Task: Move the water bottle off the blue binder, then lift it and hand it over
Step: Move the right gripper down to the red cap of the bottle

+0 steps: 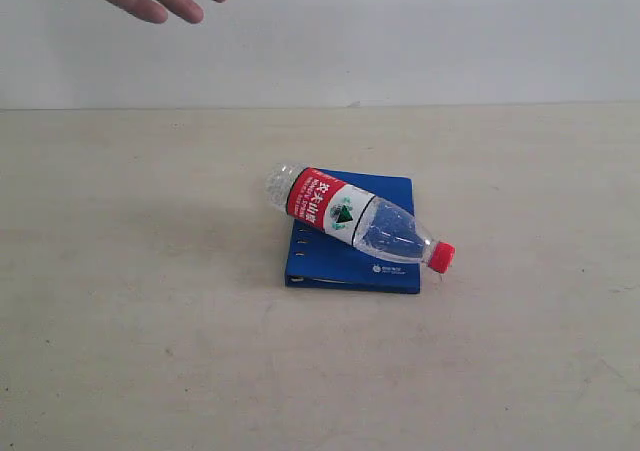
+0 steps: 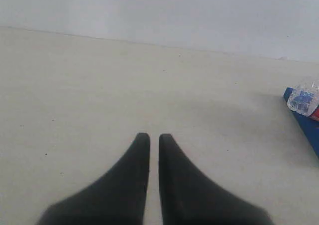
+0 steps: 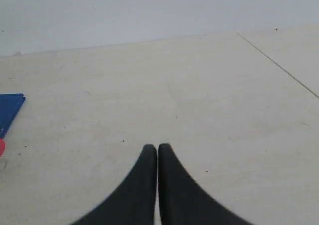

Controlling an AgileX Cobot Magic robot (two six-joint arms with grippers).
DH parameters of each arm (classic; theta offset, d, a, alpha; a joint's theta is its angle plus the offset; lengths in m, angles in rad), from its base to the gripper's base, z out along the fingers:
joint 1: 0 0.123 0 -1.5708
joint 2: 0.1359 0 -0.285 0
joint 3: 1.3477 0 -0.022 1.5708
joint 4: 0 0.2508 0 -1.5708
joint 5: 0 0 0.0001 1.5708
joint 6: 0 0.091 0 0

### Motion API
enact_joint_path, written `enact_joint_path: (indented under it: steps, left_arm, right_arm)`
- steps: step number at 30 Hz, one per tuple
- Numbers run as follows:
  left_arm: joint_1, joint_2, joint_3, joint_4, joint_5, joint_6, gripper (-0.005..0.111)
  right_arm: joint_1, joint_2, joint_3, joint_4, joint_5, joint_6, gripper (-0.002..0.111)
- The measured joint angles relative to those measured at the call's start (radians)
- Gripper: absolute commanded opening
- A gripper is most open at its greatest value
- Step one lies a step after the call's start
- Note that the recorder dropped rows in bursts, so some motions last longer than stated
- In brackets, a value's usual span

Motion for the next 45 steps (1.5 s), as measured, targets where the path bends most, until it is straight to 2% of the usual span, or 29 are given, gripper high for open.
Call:
enact_joint_path:
  steps: [6, 8, 9, 10, 11, 13, 16, 19, 21, 23, 24, 25, 30, 31, 34, 39, 40, 42, 43, 44, 45]
  left_arm:
    - [0.0, 0.0, 0.0, 0.0, 0.0, 0.0, 0.007]
    - [0.0, 0.0, 0.0, 0.0, 0.0, 0.0, 0.007]
    - [0.0, 0.0, 0.0, 0.0, 0.0, 0.0, 0.007]
    - [0.0, 0.0, 0.0, 0.0, 0.0, 0.0, 0.007]
    - [0.0, 0.0, 0.0, 0.0, 0.0, 0.0, 0.007]
    - [0.0, 0.0, 0.0, 0.0, 0.0, 0.0, 0.007]
    - [0.0, 0.0, 0.0, 0.0, 0.0, 0.0, 0.007]
    - [0.0, 0.0, 0.0, 0.0, 0.0, 0.0, 0.007]
    - [0.0, 0.0, 0.0, 0.0, 0.0, 0.0, 0.007]
    - [0.0, 0.0, 0.0, 0.0, 0.0, 0.0, 0.007]
    - [0.0, 0.0, 0.0, 0.0, 0.0, 0.0, 0.007]
    - [0.0, 0.0, 0.0, 0.0, 0.0, 0.0, 0.007]
    - [0.0, 0.0, 0.0, 0.0, 0.0, 0.0, 0.007]
    - [0.0, 0.0, 0.0, 0.0, 0.0, 0.0, 0.007]
    - [0.0, 0.0, 0.0, 0.0, 0.0, 0.0, 0.007]
    - [0.0, 0.0, 0.0, 0.0, 0.0, 0.0, 0.007]
    - [0.0, 0.0, 0.0, 0.0, 0.0, 0.0, 0.007]
    - [0.0, 0.0, 0.0, 0.0, 0.0, 0.0, 0.007]
    - [0.0, 0.0, 0.0, 0.0, 0.0, 0.0, 0.007]
    - [0.0, 0.0, 0.0, 0.0, 0.0, 0.0, 0.007]
    - [0.0, 0.0, 0.0, 0.0, 0.0, 0.0, 0.007]
  right_arm:
    - [0.0, 0.0, 0.0, -0.033, -0.014, -0.085, 0.0]
    - [0.002, 0.0, 0.0, 0.119, -0.109, -0.006, 0.0]
    - [0.002, 0.0, 0.0, 0.305, -0.214, 0.11, 0.0]
    - [0.002, 0.0, 0.0, 0.386, -0.257, 0.165, 0.0]
    - [0.002, 0.0, 0.0, 0.583, -0.31, 0.318, 0.0]
    - [0.002, 0.0, 0.0, 0.801, -0.343, 0.51, 0.0]
    - [0.004, 0.0, 0.0, 0.891, -0.464, 0.617, 0.0]
    - [0.027, 0.0, -0.014, 0.802, -0.59, 0.614, 0.0]
    - [0.06, 0.038, -0.086, 0.641, -0.563, 0.552, 0.0]
    - [0.149, 0.21, -0.282, 0.304, -0.33, 0.46, 0.0]
    - [0.221, 0.367, -0.388, 0.183, -0.161, 0.346, 0.0]
    - [0.272, 0.44, -0.445, 0.137, -0.092, 0.265, 0.0]
    - [0.515, 0.854, -0.647, 0.064, 0.193, -0.288, 0.0]
    - [0.591, 1.004, -0.692, 0.054, 0.242, -0.425, 0.0]
    - [0.646, 1.188, -0.722, 0.049, 0.251, -0.528, 0.0]
    - [0.658, 1.403, -0.726, 0.01, 0.155, -0.569, 0.0]
    - [0.658, 1.425, -0.726, 0.01, 0.125, -0.567, 0.004]
    - [0.658, 1.478, -0.728, 0.01, 0.019, -0.553, 0.022]
    - [0.659, 1.488, -0.728, 0.01, -0.003, -0.551, 0.045]
    - [0.659, 1.496, -0.728, 0.01, -0.017, -0.549, 0.055]
    - [0.659, 1.496, -0.728, 0.01, -0.022, -0.552, 0.077]
